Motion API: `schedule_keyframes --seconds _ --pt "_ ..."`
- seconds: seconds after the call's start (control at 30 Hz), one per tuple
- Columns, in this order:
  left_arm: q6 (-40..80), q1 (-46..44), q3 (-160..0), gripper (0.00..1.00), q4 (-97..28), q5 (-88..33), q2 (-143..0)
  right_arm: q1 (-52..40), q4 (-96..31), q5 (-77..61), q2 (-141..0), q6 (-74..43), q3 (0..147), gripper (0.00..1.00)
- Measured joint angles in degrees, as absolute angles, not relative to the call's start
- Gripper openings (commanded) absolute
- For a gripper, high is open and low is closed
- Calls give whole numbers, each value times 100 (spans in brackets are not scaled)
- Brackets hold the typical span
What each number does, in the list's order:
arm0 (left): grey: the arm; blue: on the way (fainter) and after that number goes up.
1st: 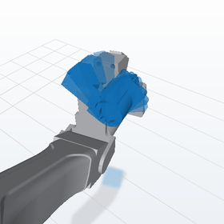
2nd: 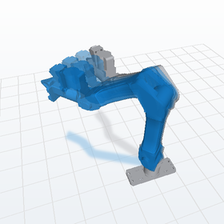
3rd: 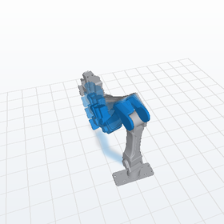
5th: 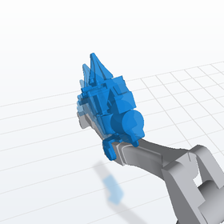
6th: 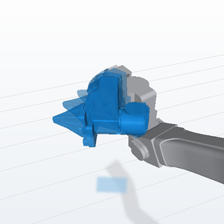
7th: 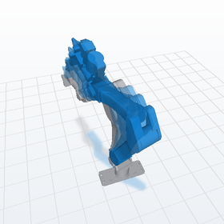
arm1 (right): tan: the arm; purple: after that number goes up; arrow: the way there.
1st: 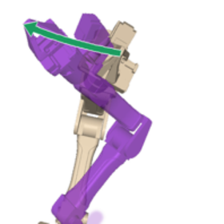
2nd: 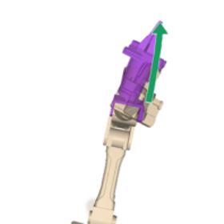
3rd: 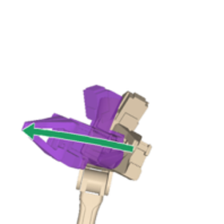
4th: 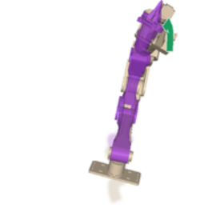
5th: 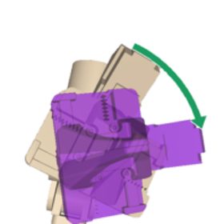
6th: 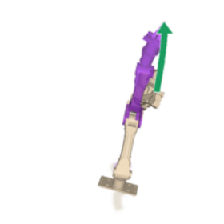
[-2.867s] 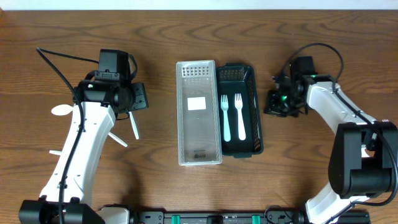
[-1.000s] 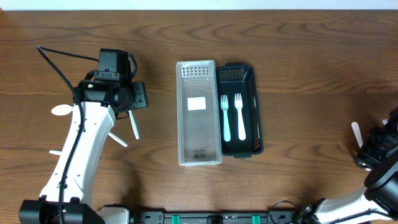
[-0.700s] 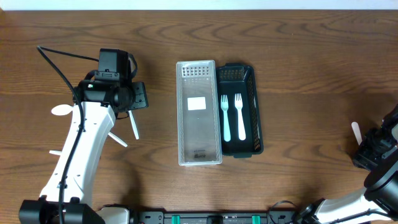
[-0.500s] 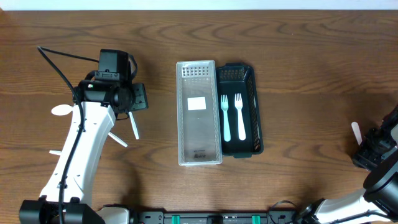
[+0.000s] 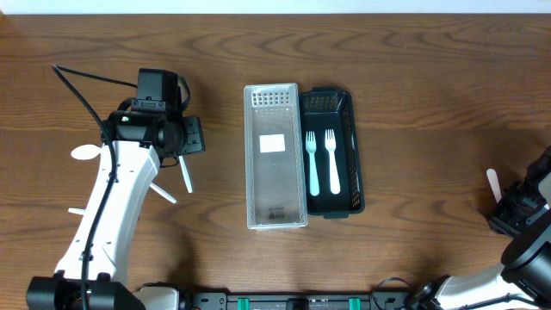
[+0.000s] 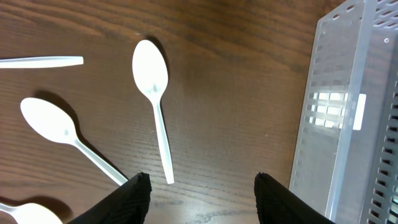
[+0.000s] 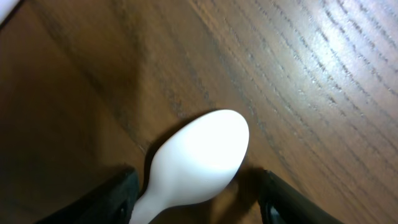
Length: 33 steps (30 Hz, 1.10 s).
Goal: Pack container
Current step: 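Move right gripper to the white spoon on the right, then lower right gripper and grasp the white spoon by its bowl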
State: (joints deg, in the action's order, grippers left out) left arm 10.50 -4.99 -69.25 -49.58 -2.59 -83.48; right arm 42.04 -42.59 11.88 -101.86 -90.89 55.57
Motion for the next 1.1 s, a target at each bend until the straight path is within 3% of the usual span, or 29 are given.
schedule_keyframes --seconds 0.23,0.67,0.93,1.1 --pt "1050 -499 -6925 56 -5024 -259 -8348 4318 -4261 1273 -10186 -9102 5542 48" --pt "1048 -499 -6925 56 -5035 -259 -8348 4366 -4276 1291 -10186 -9109 5542 47" --pt "1048 -499 -6925 56 -5037 -259 -8348 4366 -4187 1431 -10186 -9109 5522 53" --pt "1050 -499 -6925 57 -5037 -259 -8348 4368 -4128 1643 -10186 -9098 5485 44"
